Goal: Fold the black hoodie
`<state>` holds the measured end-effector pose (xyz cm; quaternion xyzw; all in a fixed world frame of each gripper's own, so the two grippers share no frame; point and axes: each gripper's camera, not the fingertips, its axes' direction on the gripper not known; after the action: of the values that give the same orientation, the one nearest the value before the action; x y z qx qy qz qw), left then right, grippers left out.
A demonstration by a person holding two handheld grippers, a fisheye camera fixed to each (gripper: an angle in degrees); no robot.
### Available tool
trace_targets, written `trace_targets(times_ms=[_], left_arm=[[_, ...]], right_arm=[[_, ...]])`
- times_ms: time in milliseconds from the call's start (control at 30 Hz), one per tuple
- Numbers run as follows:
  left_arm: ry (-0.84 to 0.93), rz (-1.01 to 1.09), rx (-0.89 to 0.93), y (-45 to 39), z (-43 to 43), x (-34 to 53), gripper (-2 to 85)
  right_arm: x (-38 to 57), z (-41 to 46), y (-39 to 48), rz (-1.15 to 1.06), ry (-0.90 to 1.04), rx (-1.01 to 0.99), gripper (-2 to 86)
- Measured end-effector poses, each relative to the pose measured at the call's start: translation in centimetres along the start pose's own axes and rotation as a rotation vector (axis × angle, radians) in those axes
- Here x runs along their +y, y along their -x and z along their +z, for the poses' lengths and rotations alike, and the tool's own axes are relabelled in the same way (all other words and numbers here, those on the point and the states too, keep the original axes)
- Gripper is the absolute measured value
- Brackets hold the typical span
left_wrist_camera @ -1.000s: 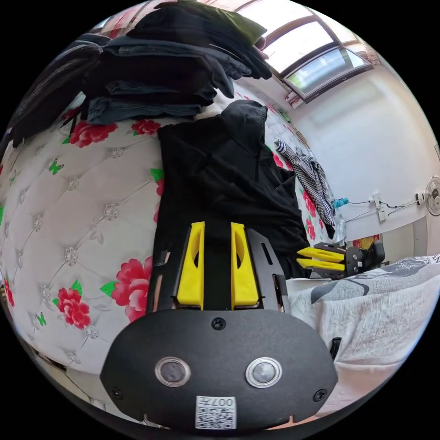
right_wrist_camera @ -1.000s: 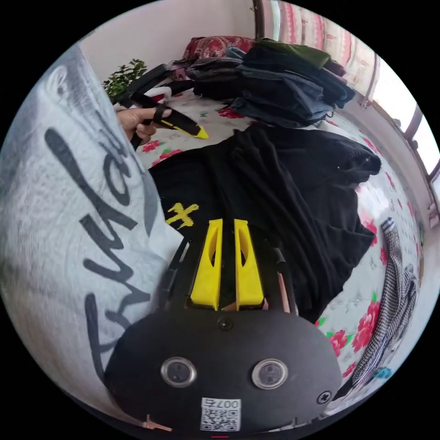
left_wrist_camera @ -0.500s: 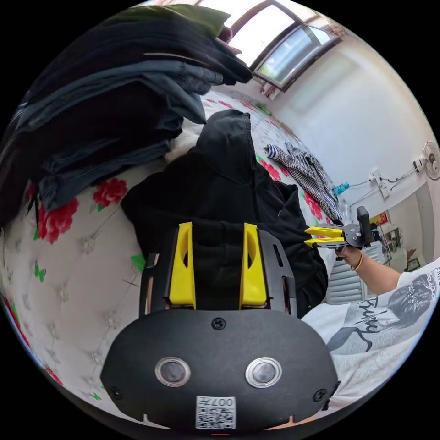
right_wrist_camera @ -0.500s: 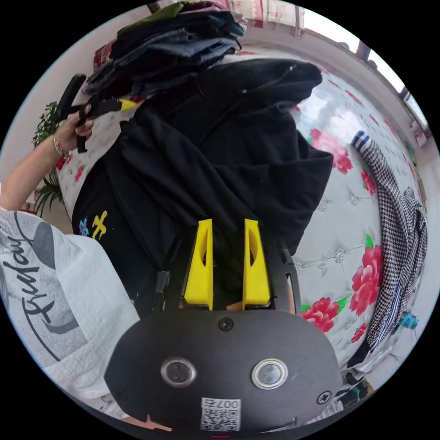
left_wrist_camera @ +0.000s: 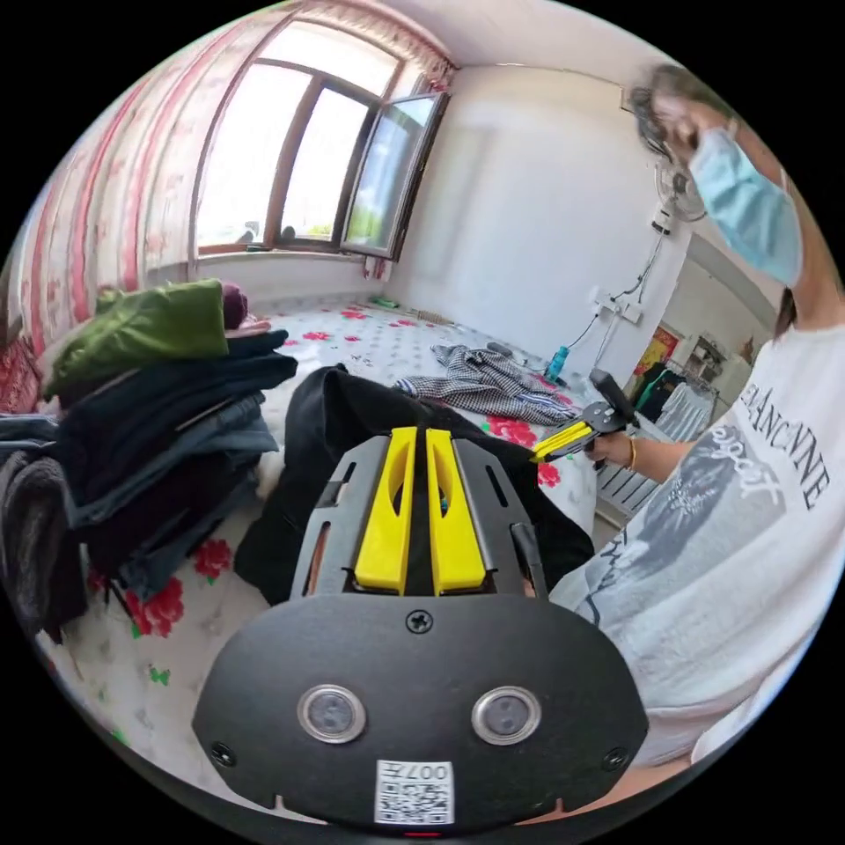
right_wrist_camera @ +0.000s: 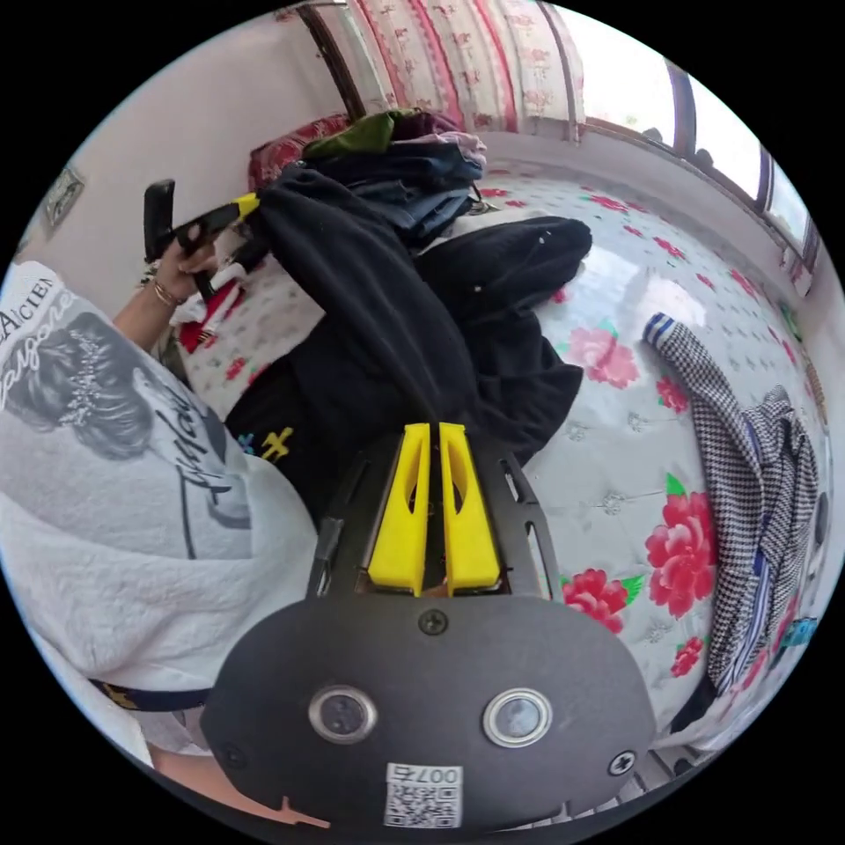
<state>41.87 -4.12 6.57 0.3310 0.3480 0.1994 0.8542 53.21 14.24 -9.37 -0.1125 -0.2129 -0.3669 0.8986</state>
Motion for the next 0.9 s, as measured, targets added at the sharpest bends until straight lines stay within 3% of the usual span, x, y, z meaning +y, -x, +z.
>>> trace_targets(times_ms=[67, 200, 333, 500, 667, 800, 900], left_arm=[[0.080, -0.057, -0.073, -0.6, -0.1, 3.1, -0.4], [0.339, -0.400, -0.161, 2.4, 3.6, 15.2, -0.2], [0.449, -0.677, -0.090, 4.5, 6.2, 23.1, -0.2], [0.470, -0.597, -0.079, 3.5, 5.5, 23.1, -0.3], [0.547, -0.537, -0.128, 2.2, 3.6, 24.0, -0.5], [0.453, -0.543, -0.164, 3.6, 2.6, 22.4, 1.6], [0.418, -0.510, -0.134, 5.1, 5.4, 20.0, 4.6]], right_arm=[[0.8, 1.7, 0.4, 0.000, 0.051, -0.057, 0.1], [2.4, 9.2, 1.0, -0.027, 0.209, -0.116, 0.2], [3.9, 14.7, 0.0, 0.003, 0.332, -0.115, 0.8], [4.4, 10.2, -3.0, 0.037, 0.260, -0.080, 3.3], [10.2, 5.4, -9.2, 0.255, 0.186, 0.022, 5.1], [14.2, 7.2, -12.3, 0.337, 0.261, 0.043, 4.3], [15.6, 9.1, -14.7, 0.372, 0.338, 0.175, 1.7]])
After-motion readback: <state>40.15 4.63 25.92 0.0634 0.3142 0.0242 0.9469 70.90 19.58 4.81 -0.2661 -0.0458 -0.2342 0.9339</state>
